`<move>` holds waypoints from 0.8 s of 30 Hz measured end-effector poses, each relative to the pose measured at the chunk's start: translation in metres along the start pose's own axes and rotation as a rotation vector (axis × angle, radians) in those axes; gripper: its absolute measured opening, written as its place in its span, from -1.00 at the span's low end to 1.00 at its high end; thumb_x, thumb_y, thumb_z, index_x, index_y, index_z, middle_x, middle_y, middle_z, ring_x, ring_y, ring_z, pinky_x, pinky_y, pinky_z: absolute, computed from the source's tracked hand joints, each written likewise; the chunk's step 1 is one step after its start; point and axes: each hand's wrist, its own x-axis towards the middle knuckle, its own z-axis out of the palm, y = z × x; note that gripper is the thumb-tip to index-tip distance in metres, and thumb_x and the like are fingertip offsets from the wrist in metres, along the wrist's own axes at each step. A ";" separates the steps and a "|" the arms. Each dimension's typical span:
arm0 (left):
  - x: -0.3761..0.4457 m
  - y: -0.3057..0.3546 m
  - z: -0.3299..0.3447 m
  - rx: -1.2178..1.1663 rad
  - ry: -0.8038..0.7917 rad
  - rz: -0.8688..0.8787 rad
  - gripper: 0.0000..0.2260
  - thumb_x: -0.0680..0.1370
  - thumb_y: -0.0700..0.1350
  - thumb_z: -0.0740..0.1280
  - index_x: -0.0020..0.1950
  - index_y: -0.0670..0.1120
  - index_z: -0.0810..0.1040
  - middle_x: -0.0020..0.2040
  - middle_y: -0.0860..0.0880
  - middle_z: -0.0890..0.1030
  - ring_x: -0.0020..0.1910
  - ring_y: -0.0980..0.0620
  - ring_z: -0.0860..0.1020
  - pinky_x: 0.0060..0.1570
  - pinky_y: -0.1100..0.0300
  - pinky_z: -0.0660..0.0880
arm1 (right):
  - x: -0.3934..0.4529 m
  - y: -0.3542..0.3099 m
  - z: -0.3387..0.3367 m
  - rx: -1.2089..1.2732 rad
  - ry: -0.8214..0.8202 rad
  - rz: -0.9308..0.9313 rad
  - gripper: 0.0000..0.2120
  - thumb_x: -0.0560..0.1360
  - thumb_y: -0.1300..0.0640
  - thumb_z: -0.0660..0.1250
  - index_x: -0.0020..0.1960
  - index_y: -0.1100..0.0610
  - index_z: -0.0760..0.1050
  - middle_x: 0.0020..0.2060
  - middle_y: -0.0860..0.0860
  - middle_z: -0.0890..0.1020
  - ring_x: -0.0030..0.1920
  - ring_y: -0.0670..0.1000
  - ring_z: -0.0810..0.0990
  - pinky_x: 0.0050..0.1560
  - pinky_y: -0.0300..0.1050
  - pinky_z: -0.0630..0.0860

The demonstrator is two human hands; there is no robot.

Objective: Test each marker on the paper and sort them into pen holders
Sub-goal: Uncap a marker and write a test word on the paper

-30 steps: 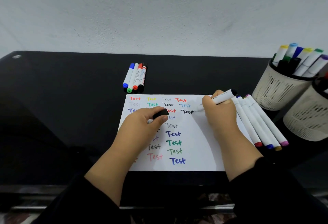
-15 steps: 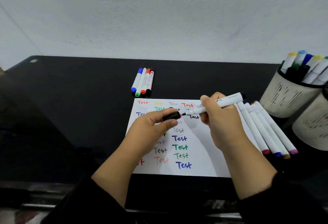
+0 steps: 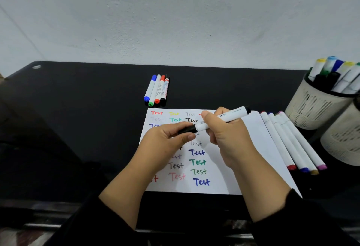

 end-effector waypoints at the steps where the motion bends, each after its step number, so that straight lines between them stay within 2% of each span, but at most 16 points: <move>1: -0.001 0.000 0.001 0.010 0.008 0.009 -0.73 0.47 -0.08 0.41 -0.22 0.34 0.54 -0.23 0.22 0.63 -0.19 0.26 0.53 -0.24 0.54 0.40 | 0.000 0.001 0.002 0.010 0.012 0.011 -0.67 0.50 0.19 0.35 -0.36 0.10 0.28 -0.47 0.02 0.38 -0.48 -0.10 0.30 -0.44 -0.26 0.28; 4: -0.004 0.001 0.007 0.043 0.038 0.030 -0.69 0.49 -0.06 0.38 -0.30 0.37 0.51 -0.21 0.22 0.62 -0.20 0.26 0.53 -0.23 0.51 0.40 | 0.000 0.004 0.005 0.057 0.045 0.050 -0.66 0.50 0.22 0.33 -0.38 0.08 0.27 -0.51 -0.04 0.37 -0.50 -0.12 0.30 -0.42 -0.25 0.27; 6: -0.004 0.001 0.008 0.074 0.052 0.043 -0.69 0.50 -0.06 0.38 -0.30 0.37 0.51 -0.23 0.24 0.61 -0.21 0.33 0.51 -0.23 0.53 0.38 | 0.000 0.005 0.007 0.074 0.060 0.063 -0.65 0.50 0.23 0.32 -0.39 0.07 0.26 -0.55 -0.08 0.35 -0.52 -0.12 0.28 -0.42 -0.23 0.26; 9: -0.003 0.000 0.009 0.134 0.047 0.066 -0.77 0.52 -0.06 0.34 -0.18 0.32 0.53 -0.18 0.20 0.61 -0.16 0.35 0.48 -0.22 0.56 0.35 | -0.001 0.006 0.010 0.082 0.072 0.069 -0.64 0.50 0.24 0.30 -0.40 0.07 0.24 -0.56 -0.08 0.34 -0.53 -0.12 0.27 -0.42 -0.22 0.24; 12: -0.003 -0.002 0.009 0.187 0.064 0.109 -0.87 0.54 -0.09 0.32 -0.06 0.15 0.61 -0.17 0.15 0.60 -0.10 0.32 0.45 -0.16 0.51 0.33 | -0.001 0.007 0.013 0.069 0.085 0.083 -0.64 0.49 0.23 0.29 -0.40 0.06 0.22 -0.58 -0.08 0.31 -0.54 -0.11 0.24 -0.42 -0.19 0.22; 14: -0.003 -0.002 0.009 0.216 0.070 0.112 -0.87 0.55 -0.08 0.31 0.00 0.11 0.62 -0.18 0.15 0.59 -0.10 0.31 0.45 -0.17 0.52 0.32 | -0.002 0.007 0.014 0.067 0.088 0.094 -0.63 0.49 0.23 0.28 -0.41 0.05 0.20 -0.57 -0.07 0.30 -0.53 -0.10 0.23 -0.43 -0.18 0.21; 18: -0.003 -0.003 0.007 0.224 0.069 0.062 -0.85 0.55 -0.05 0.30 0.06 0.13 0.62 -0.18 0.18 0.59 -0.19 0.28 0.49 -0.25 0.56 0.32 | -0.003 0.006 0.015 0.073 0.063 0.089 -0.65 0.50 0.22 0.28 -0.38 0.06 0.21 -0.53 -0.03 0.31 -0.50 -0.07 0.23 -0.44 -0.18 0.21; 22: -0.006 -0.002 0.006 0.143 0.053 0.006 -0.86 0.55 -0.04 0.30 -0.02 0.20 0.59 -0.22 0.18 0.58 -0.32 0.31 0.46 -0.32 0.53 0.33 | -0.006 0.007 0.014 0.036 0.051 0.048 -0.66 0.51 0.21 0.29 -0.38 0.07 0.23 -0.51 -0.01 0.31 -0.48 -0.06 0.24 -0.42 -0.15 0.22; 24: -0.008 0.000 0.007 0.147 0.041 0.020 -0.84 0.55 -0.05 0.31 -0.06 0.24 0.59 -0.23 0.17 0.59 -0.32 0.34 0.46 -0.30 0.52 0.34 | -0.006 0.004 0.011 0.000 0.045 0.033 -0.68 0.51 0.20 0.30 -0.35 0.08 0.25 -0.50 0.00 0.32 -0.49 -0.07 0.26 -0.41 -0.17 0.24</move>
